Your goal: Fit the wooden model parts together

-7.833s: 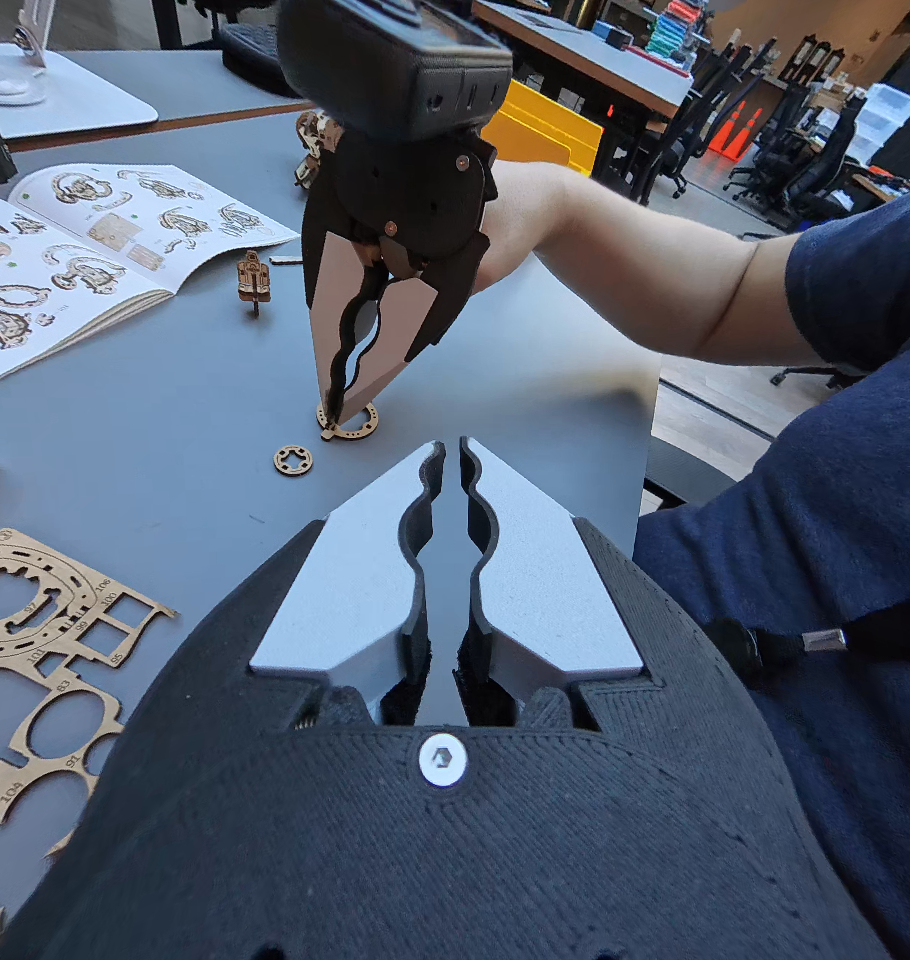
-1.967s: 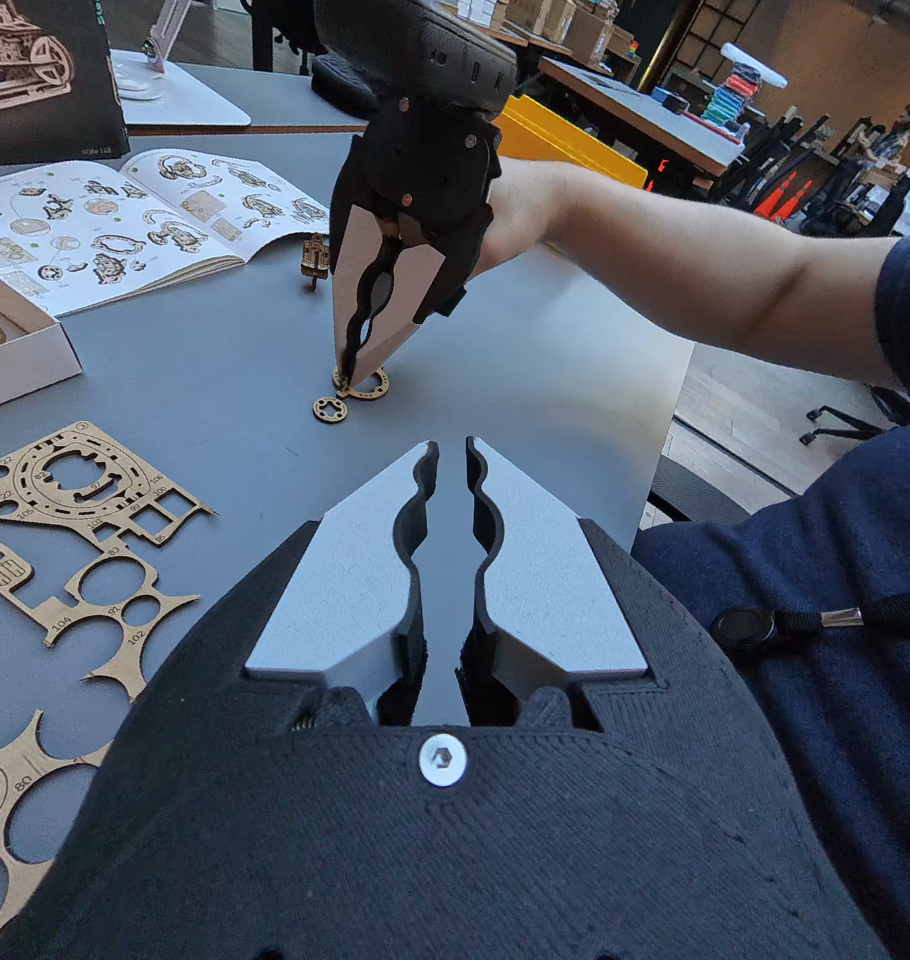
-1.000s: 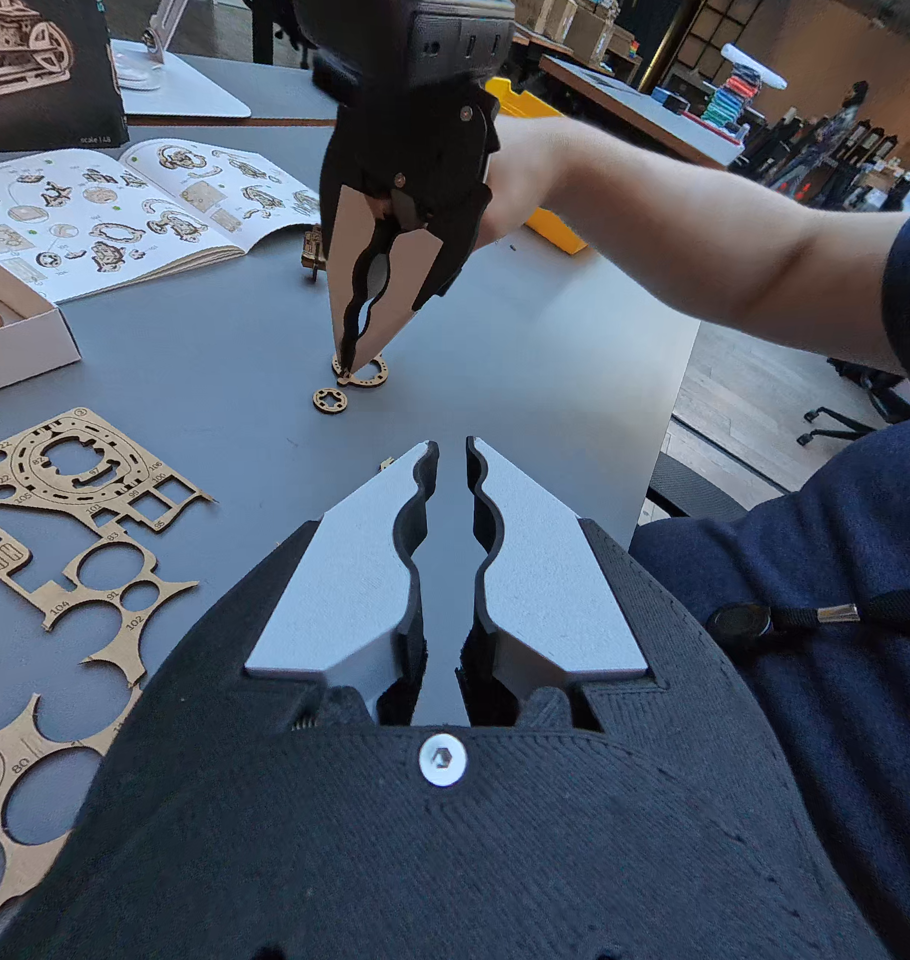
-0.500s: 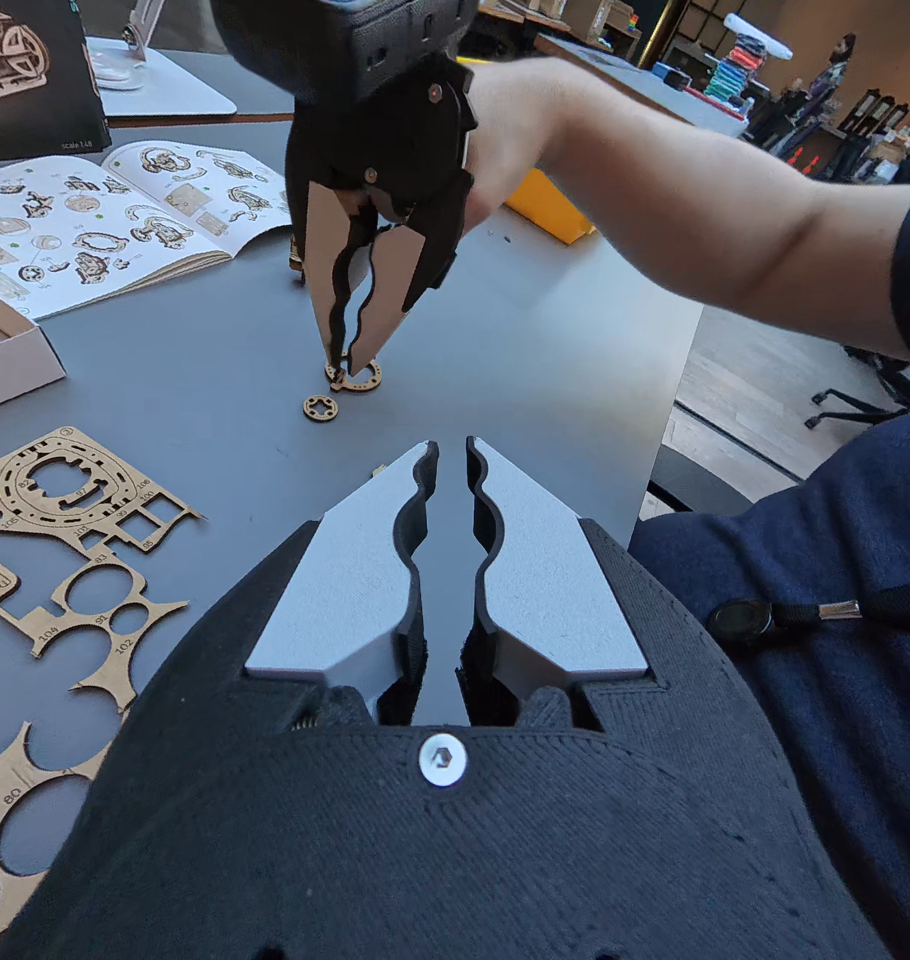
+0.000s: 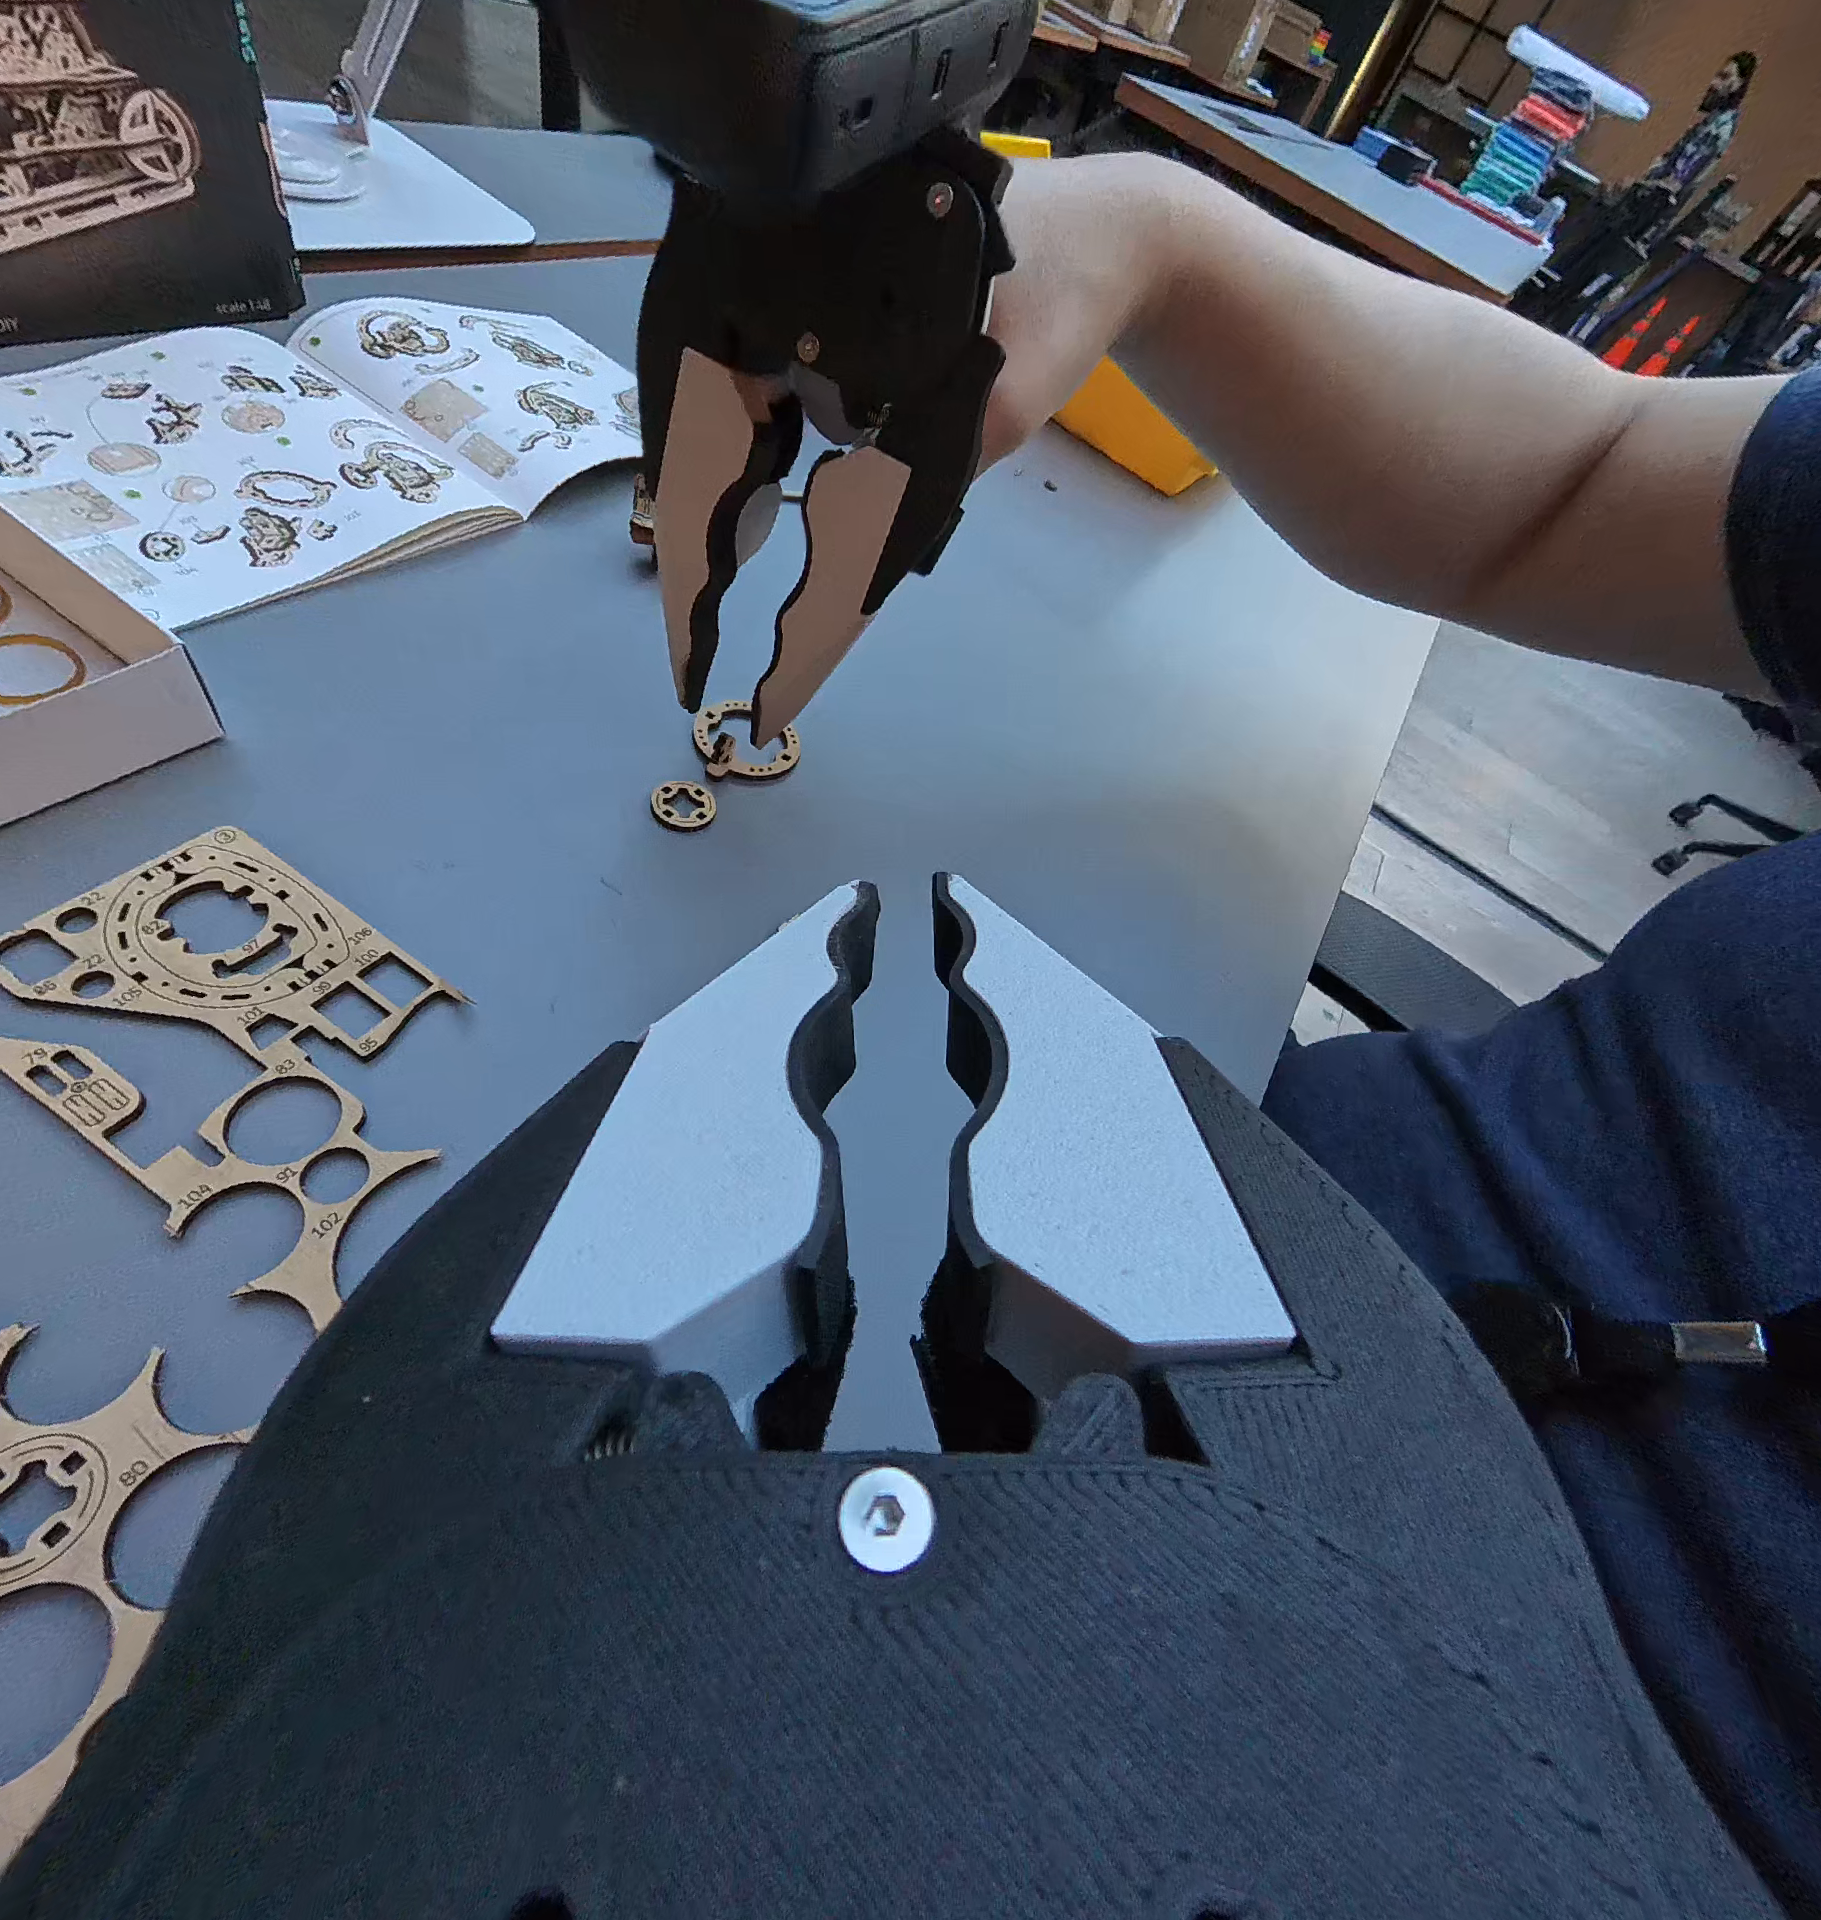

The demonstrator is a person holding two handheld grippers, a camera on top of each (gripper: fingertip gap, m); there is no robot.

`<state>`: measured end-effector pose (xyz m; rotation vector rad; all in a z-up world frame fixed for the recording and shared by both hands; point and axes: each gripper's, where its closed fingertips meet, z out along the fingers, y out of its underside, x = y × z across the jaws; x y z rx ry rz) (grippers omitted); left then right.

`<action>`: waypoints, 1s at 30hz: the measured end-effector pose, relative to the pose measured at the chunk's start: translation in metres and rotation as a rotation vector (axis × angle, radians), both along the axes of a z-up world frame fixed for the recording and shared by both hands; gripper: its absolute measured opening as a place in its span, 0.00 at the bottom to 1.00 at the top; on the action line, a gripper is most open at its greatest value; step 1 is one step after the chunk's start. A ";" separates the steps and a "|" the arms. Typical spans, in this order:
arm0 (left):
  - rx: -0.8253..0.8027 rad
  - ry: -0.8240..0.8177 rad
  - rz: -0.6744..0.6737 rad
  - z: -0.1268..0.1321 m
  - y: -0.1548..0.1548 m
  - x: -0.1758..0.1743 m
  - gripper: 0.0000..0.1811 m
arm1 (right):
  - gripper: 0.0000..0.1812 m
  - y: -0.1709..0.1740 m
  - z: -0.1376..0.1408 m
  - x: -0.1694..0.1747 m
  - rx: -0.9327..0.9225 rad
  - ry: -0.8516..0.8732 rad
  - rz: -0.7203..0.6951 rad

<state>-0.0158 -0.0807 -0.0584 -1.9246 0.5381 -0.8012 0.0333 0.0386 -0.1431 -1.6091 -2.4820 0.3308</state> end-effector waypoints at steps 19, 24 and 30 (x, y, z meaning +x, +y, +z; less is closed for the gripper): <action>0.009 0.035 0.037 -0.011 0.009 -0.002 0.07 | 0.09 0.004 0.003 0.000 0.065 -0.022 0.028; 0.019 0.042 0.022 -0.009 0.010 0.003 0.07 | 0.10 0.005 -0.007 0.005 0.098 -0.119 0.057; 0.018 0.038 0.016 -0.011 0.008 0.004 0.07 | 0.07 0.002 -0.010 0.003 0.075 -0.107 0.047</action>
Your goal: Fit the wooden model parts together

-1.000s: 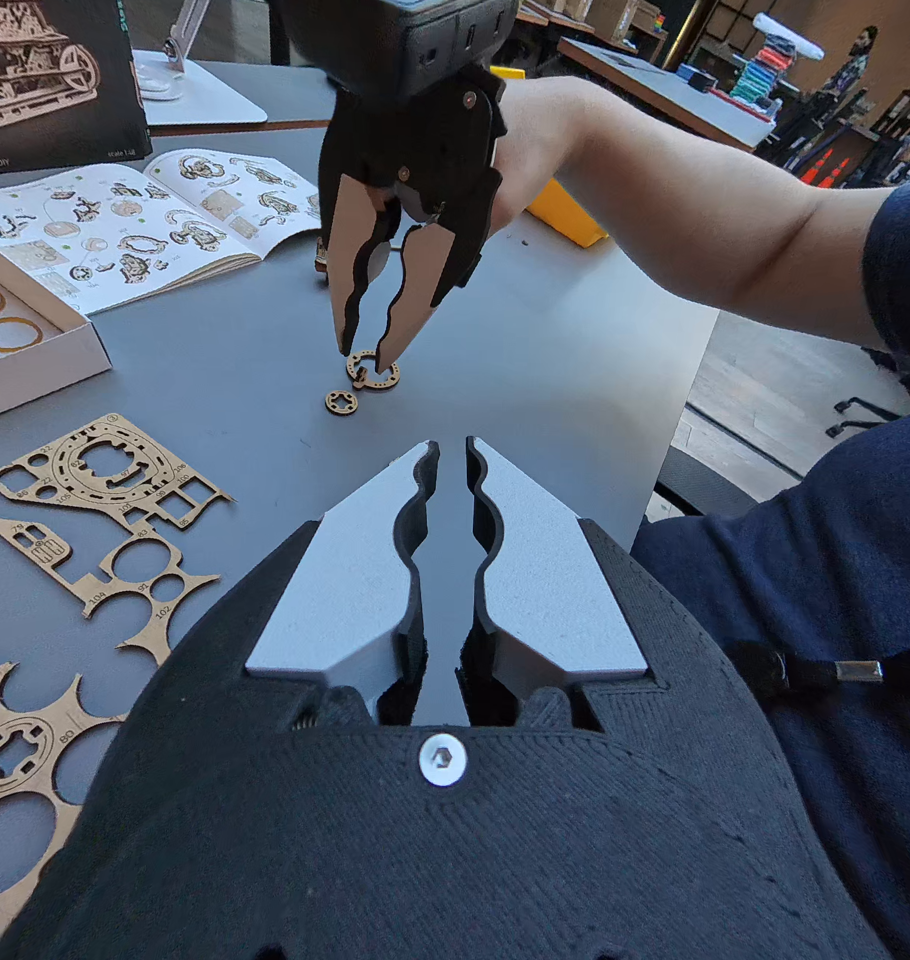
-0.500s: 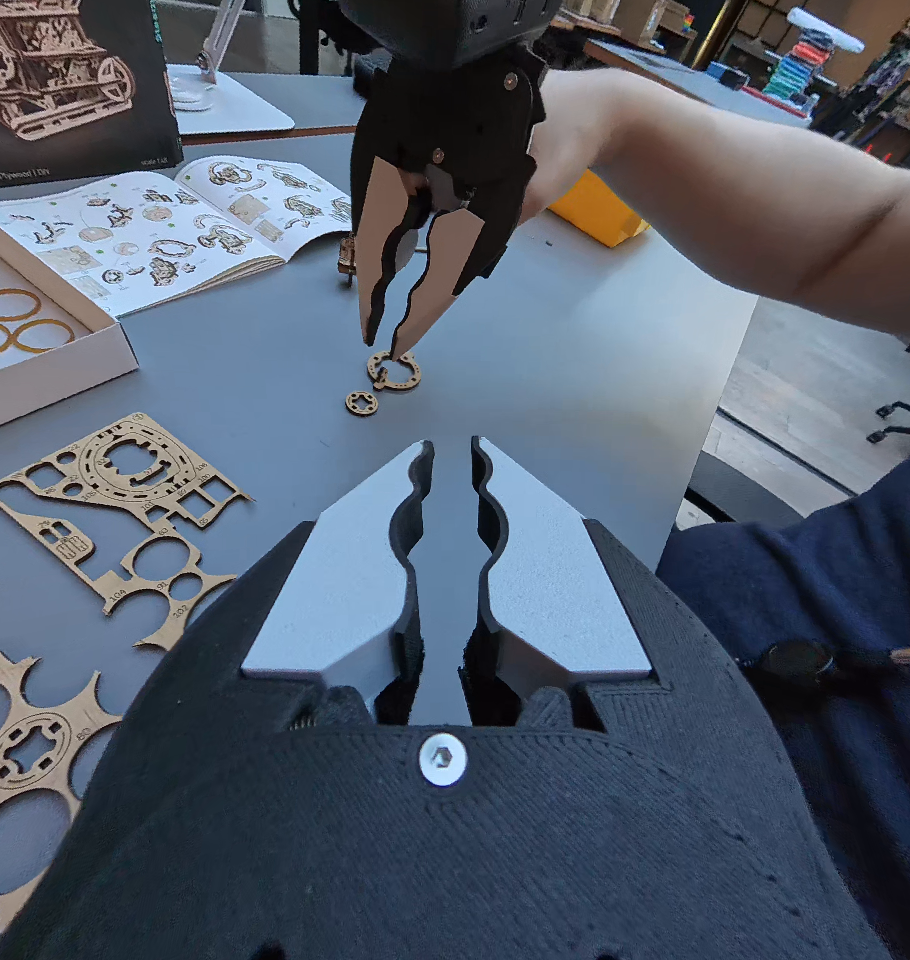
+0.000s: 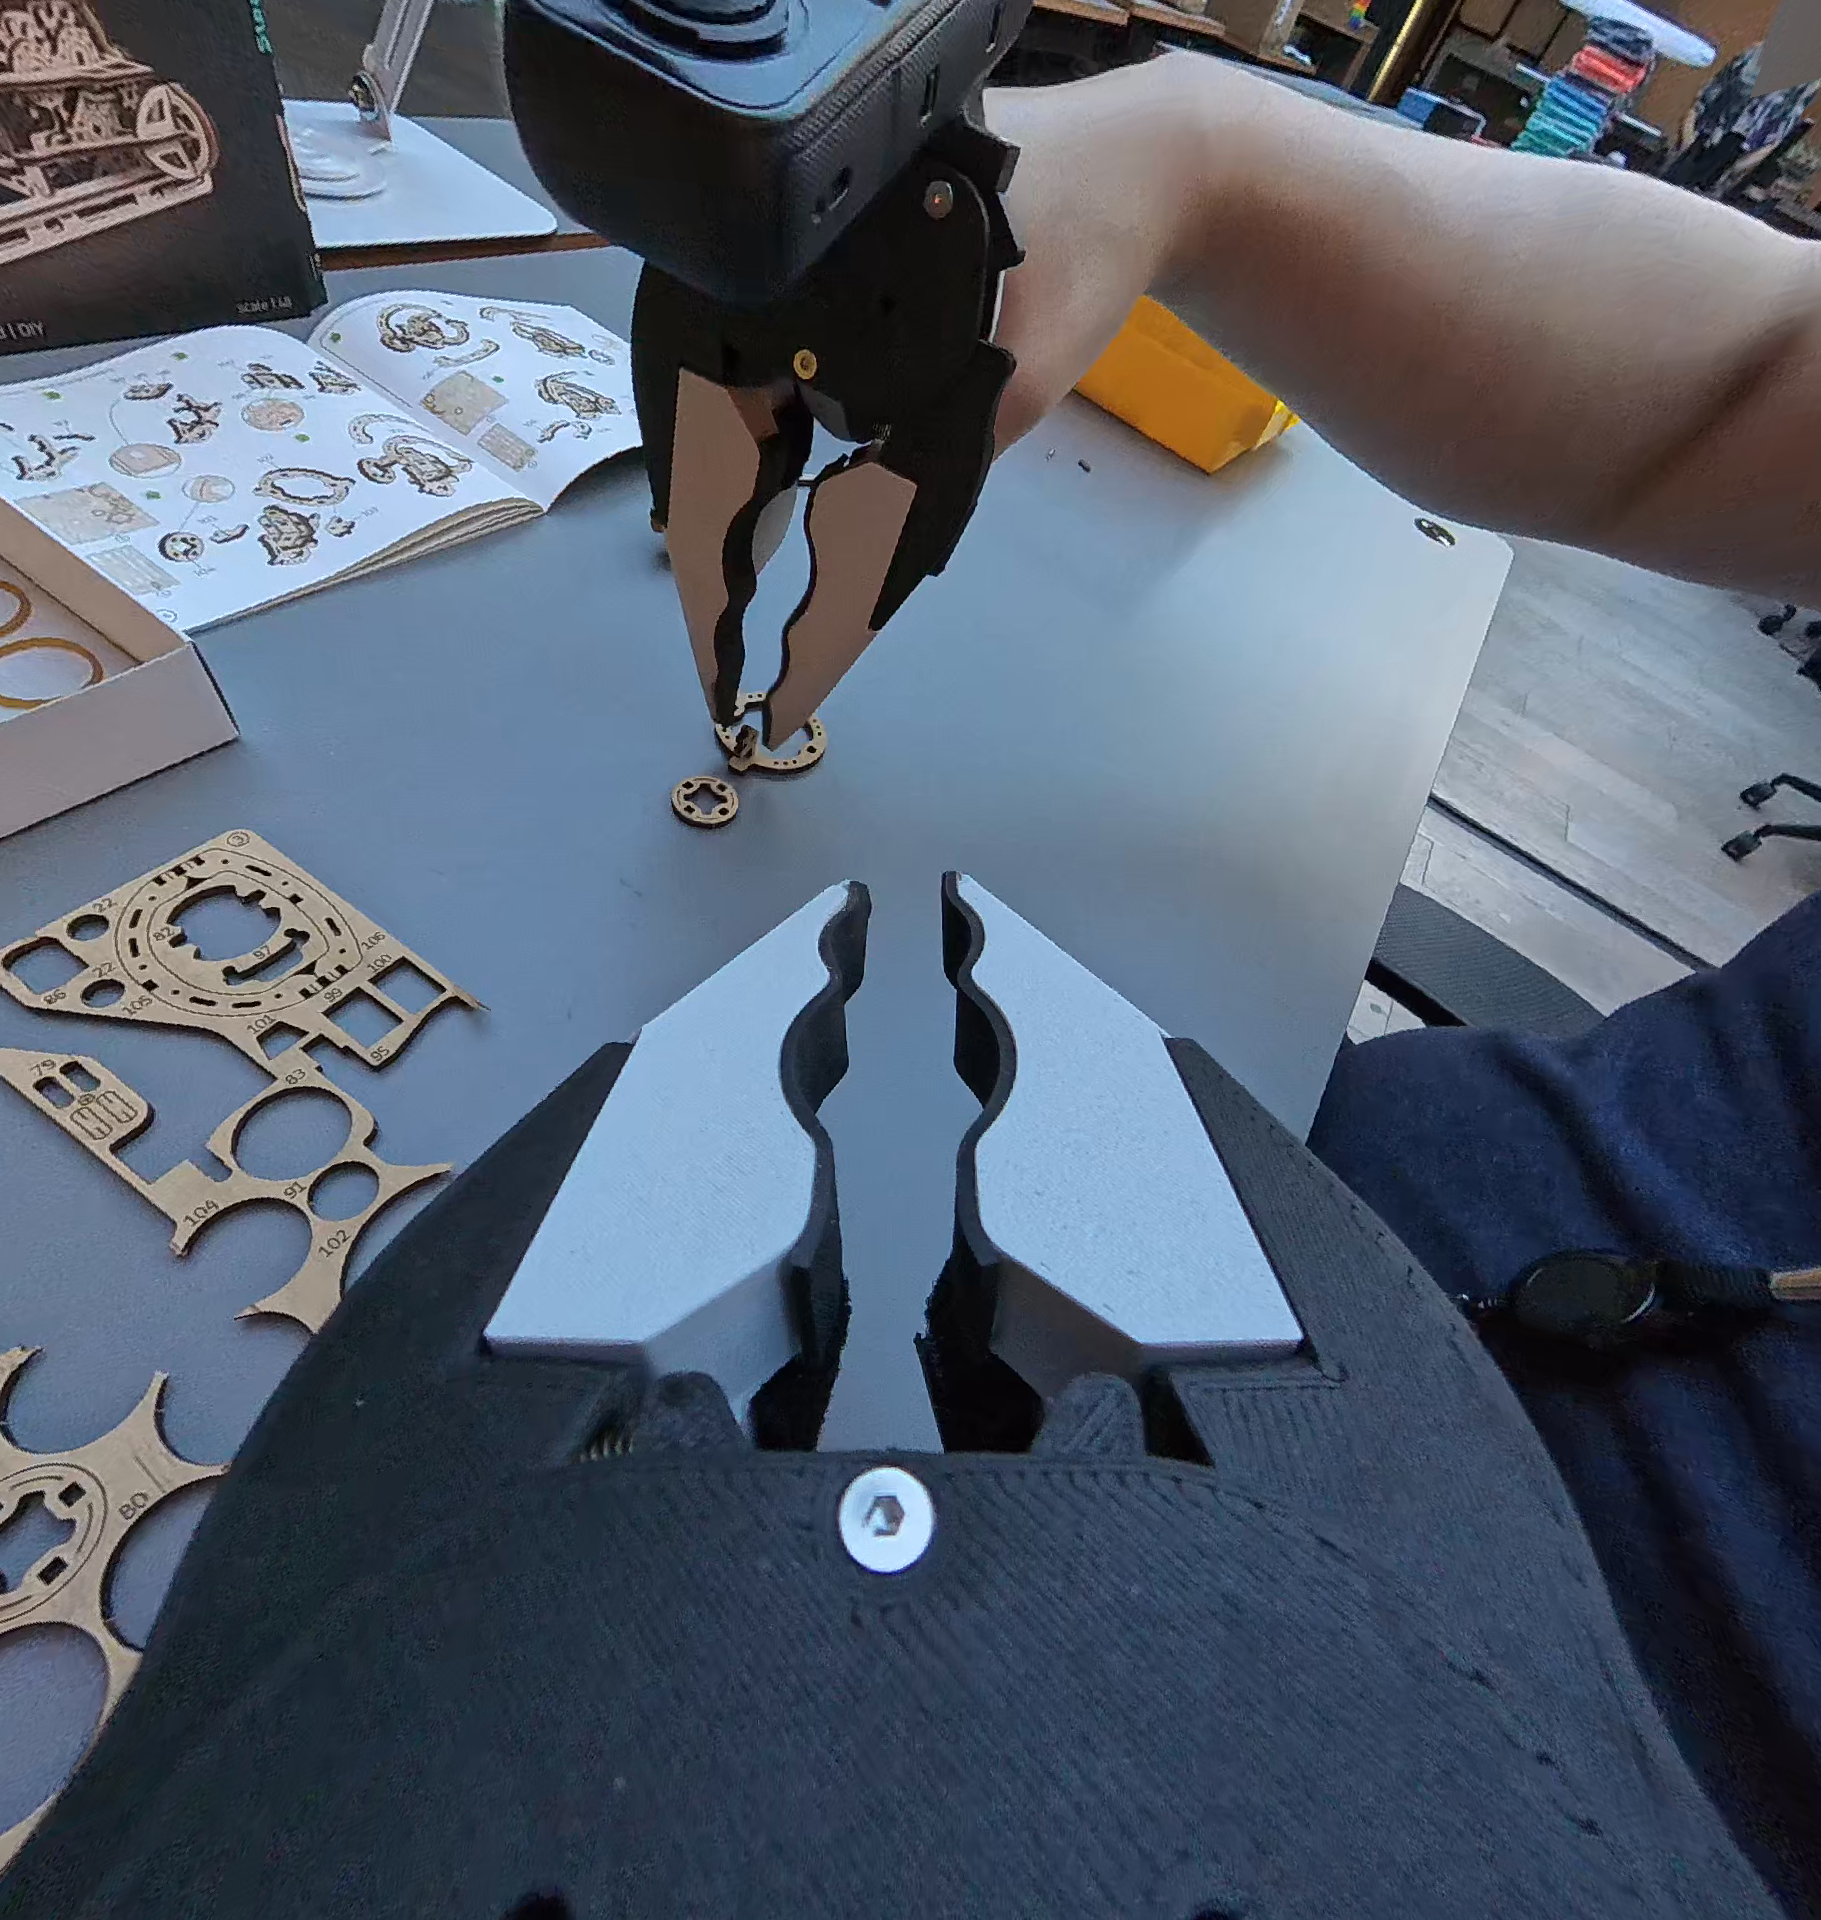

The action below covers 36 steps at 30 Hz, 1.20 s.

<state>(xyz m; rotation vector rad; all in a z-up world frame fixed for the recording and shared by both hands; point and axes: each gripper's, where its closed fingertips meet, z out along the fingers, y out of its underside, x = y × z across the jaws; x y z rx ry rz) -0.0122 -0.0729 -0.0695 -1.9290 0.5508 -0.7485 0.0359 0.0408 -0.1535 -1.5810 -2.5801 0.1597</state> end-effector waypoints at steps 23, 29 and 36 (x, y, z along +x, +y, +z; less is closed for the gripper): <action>-0.011 -0.016 -0.003 -0.003 -0.005 -0.001 0.07 | 0.00 0.000 -0.002 -0.003 -0.035 0.219 -0.041; -0.010 -0.003 -0.017 -0.005 -0.004 0.003 0.07 | 0.00 0.001 -0.002 -0.003 0.001 0.178 -0.020; -0.014 -0.013 -0.010 -0.005 -0.001 0.001 0.07 | 0.01 0.001 -0.002 -0.003 -0.019 0.201 -0.048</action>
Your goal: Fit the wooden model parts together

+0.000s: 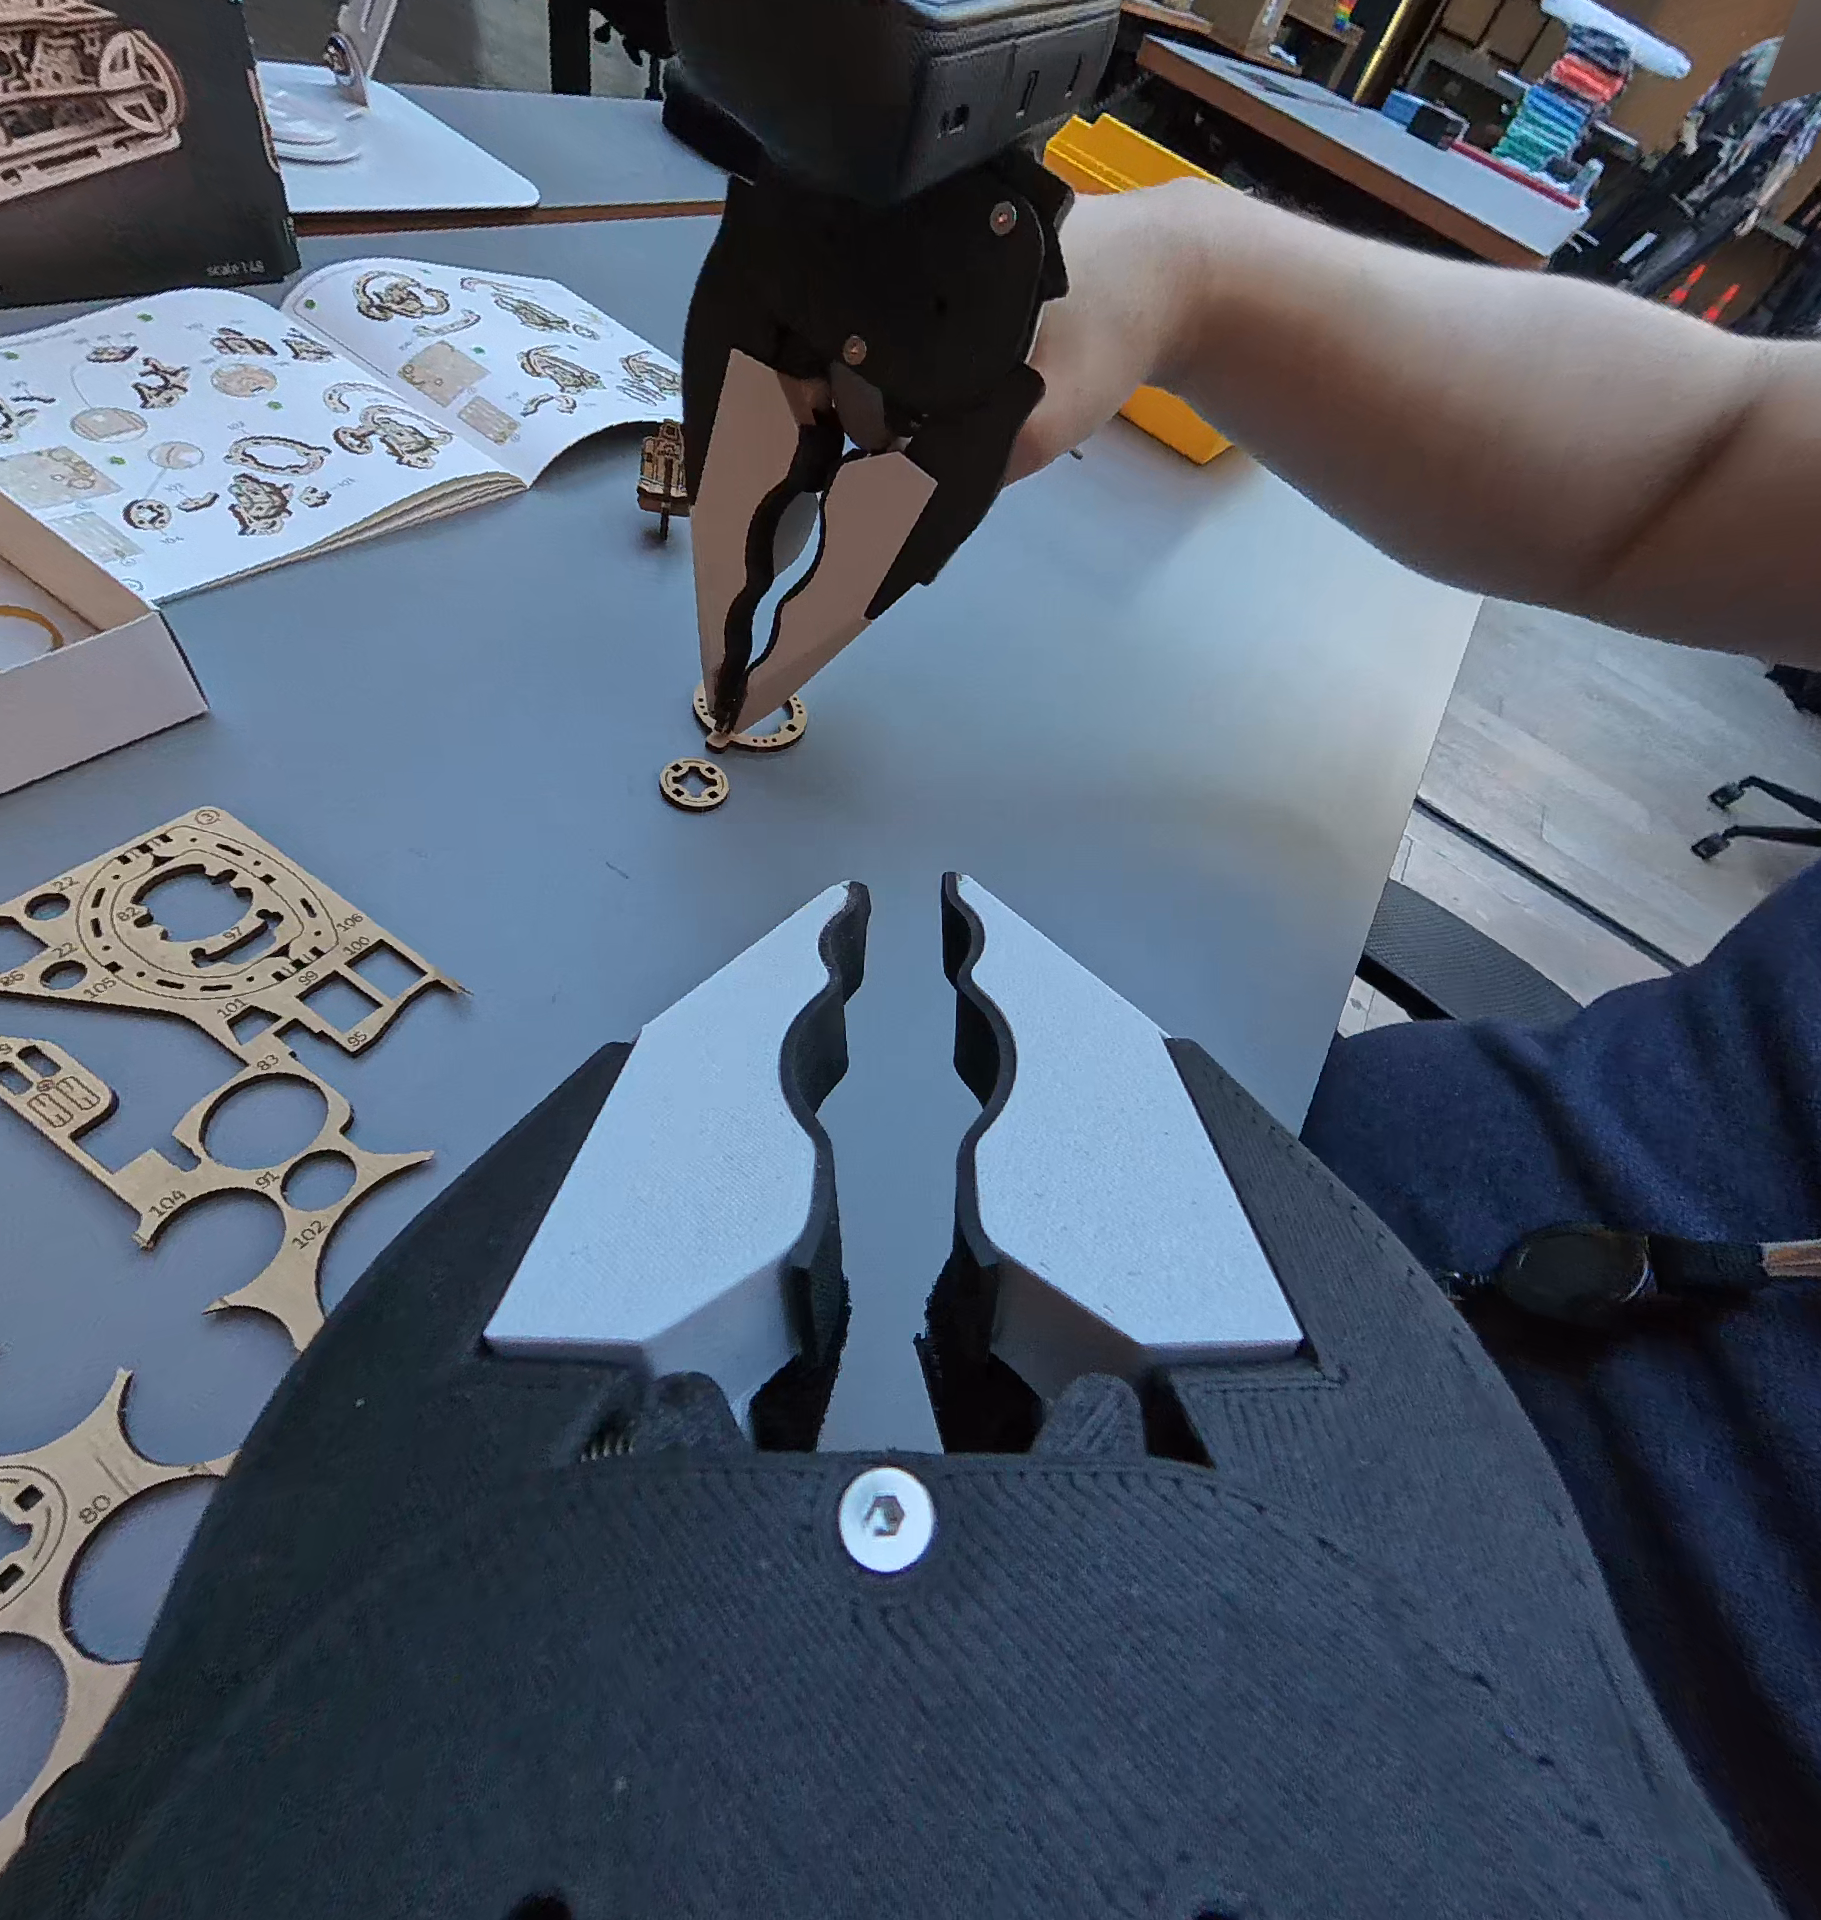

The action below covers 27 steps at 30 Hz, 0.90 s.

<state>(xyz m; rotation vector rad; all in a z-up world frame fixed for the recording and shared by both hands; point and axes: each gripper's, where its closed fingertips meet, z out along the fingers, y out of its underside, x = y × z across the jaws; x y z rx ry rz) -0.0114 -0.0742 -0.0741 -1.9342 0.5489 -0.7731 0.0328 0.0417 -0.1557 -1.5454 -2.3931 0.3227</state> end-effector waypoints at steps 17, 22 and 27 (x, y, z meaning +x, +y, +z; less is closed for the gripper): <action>0.005 0.005 0.001 0.003 0.000 -0.001 0.07 | 0.01 0.001 -0.003 0.000 0.047 -0.009 0.014; 0.005 0.003 0.002 0.002 0.000 -0.003 0.07 | 0.01 0.001 -0.003 0.000 0.027 0.006 -0.003; 0.006 -0.030 -0.001 0.001 -0.004 -0.009 0.07 | 0.01 0.001 -0.003 0.000 -0.016 0.025 -0.034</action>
